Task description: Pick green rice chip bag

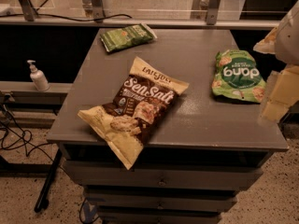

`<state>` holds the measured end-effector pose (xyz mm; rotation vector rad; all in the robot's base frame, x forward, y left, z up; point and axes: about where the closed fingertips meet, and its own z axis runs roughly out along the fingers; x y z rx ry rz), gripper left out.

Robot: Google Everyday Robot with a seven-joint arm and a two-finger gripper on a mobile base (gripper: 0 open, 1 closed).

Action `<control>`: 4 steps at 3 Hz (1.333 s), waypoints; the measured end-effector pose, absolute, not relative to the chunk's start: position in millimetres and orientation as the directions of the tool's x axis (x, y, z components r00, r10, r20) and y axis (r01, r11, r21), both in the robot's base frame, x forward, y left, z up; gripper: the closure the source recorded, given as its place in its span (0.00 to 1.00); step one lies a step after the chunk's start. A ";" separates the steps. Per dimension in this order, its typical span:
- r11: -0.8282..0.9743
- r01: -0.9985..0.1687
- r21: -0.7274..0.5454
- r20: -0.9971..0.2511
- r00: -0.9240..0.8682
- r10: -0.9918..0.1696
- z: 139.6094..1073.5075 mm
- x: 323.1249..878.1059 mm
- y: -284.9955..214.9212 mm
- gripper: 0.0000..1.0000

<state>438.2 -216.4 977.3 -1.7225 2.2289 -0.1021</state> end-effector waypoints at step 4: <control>0.180 -0.908 -0.379 -0.257 -0.083 -0.963 943.5 500.1 -240.4 0.00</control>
Offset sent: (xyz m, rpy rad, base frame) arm 0.0397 -0.0018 -0.0274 0.0552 -0.0989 0.0566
